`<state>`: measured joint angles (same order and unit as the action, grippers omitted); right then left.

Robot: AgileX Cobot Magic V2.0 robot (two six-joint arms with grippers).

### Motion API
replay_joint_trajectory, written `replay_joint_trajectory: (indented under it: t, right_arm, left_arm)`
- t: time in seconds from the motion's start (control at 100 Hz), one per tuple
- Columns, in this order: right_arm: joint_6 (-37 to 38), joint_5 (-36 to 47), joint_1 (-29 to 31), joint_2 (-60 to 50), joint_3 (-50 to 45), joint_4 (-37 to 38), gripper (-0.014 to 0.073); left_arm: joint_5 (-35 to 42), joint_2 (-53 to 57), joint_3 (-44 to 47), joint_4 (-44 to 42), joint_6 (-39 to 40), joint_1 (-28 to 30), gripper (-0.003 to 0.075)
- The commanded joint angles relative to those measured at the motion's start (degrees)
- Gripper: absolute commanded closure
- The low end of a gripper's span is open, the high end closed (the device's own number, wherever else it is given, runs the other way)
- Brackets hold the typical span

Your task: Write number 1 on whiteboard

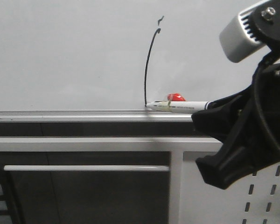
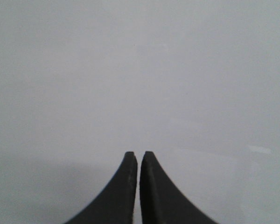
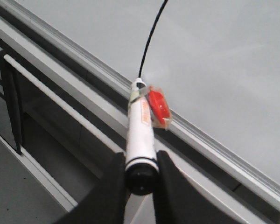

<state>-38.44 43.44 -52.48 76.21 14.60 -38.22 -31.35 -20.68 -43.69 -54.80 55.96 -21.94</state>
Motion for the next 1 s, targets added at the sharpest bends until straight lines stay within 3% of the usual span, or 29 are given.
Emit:
replay_joint_trajectory:
  t: [0.0, 0.19, 0.36, 0.43, 0.55, 0.67, 0.85, 0.99]
  right_arm:
    - [0.38, 6.28, -0.54, -1.62, 1.57, 0.77, 0.0644]
    - [0.38, 1.34, -6.32, -7.53, 1.57, 0.77, 0.0644]
    - [0.38, -6.68, -12.96, -16.02, 1.57, -1.94, 0.0644]
    - [0.38, -12.48, -13.45, -19.01, 1.69, -3.12, 0.0644]
    - [0.38, -21.64, -13.45, -22.79, 1.69, -3.97, 0.0644]
    - [0.38, -23.85, -13.45, -24.83, 1.69, -4.52, 0.0644]
    - [0.38, -25.58, -13.45, -24.79, 3.99, -7.22, 0.0644]
    - [0.38, -29.90, -13.45, -24.57, 8.54, -7.22, 0.0644]
  left_arm:
    - [3.10, -0.57, -1.60, -1.24, 0.56, 0.22, 0.0739]
    - [5.64, -0.57, -1.60, 2.04, 0.56, 0.22, 0.0739]
    - [9.33, -0.57, -1.60, 14.55, -4.70, 0.12, 0.0738]
    - [9.86, -0.57, -1.60, 24.42, -15.20, -0.29, 0.0738]
    - [8.38, -0.57, -1.60, 47.46, -42.75, -2.07, 0.0738]
    - [1.54, -0.57, -1.60, 66.82, -70.05, -4.20, 0.0738]
    - [-10.49, -0.57, -1.60, 76.29, -88.59, -5.55, 0.0739]
    - [-12.77, -0.69, -1.60, 77.44, -96.85, -5.55, 0.0738]
